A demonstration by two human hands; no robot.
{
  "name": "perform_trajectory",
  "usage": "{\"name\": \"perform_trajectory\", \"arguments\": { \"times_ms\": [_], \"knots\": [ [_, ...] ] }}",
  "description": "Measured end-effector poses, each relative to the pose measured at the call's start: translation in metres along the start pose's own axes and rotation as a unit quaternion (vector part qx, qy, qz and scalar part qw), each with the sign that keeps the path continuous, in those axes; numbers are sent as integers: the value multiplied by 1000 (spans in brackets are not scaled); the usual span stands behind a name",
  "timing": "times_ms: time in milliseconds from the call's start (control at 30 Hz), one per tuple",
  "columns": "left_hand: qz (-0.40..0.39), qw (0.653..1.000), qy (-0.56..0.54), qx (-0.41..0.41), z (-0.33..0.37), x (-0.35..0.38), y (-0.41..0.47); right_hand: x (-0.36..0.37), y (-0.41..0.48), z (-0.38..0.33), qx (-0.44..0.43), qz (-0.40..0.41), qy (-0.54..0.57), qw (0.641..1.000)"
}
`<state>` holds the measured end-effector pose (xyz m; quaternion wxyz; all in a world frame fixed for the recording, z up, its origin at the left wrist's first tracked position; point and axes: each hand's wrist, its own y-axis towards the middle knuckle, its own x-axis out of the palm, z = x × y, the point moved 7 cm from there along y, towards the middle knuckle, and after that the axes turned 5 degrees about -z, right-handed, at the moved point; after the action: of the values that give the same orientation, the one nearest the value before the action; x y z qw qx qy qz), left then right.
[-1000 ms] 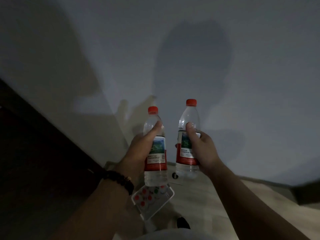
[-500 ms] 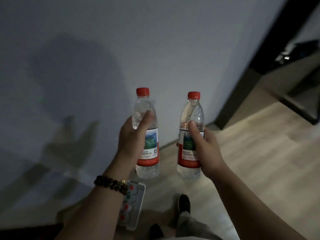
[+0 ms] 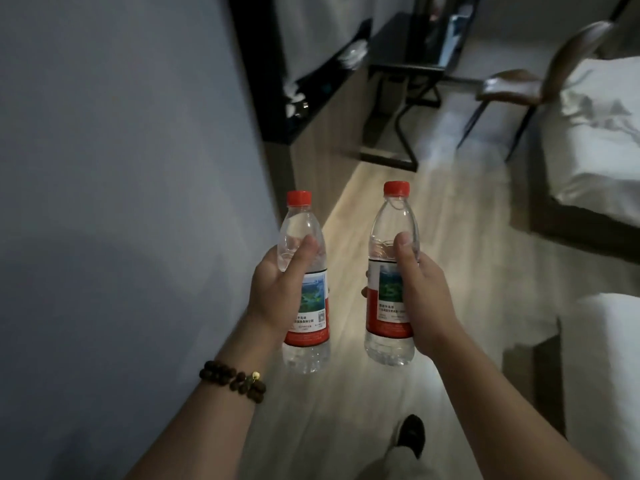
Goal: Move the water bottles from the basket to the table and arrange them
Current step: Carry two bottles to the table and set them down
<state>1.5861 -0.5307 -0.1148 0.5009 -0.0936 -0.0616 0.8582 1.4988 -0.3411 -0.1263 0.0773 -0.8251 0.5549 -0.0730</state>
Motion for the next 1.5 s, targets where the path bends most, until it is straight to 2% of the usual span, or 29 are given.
{"name": "perform_trajectory", "arguments": {
  "times_ms": [267, 467, 767, 1133, 1500],
  "knots": [
    [-102, 994, -49, 3, 54, 208, 100, -196, 77, -42, -14, 104, 21, 994],
    [-175, 983, -62, -8, 84, 316, 162, -294, 125, -63, -25, 174, 47, 983],
    [-234, 971, -48, -14, 107, 417, 307, -363, 265, -77, -17, 218, 44, 975],
    [-296, 954, -28, -31, 175, 534, 521, -432, 463, -141, -14, 266, -5, 964],
    [-292, 955, -2, -50, 192, 677, 710, -560, 670, -150, 0, 305, -15, 952]
  ]
}}
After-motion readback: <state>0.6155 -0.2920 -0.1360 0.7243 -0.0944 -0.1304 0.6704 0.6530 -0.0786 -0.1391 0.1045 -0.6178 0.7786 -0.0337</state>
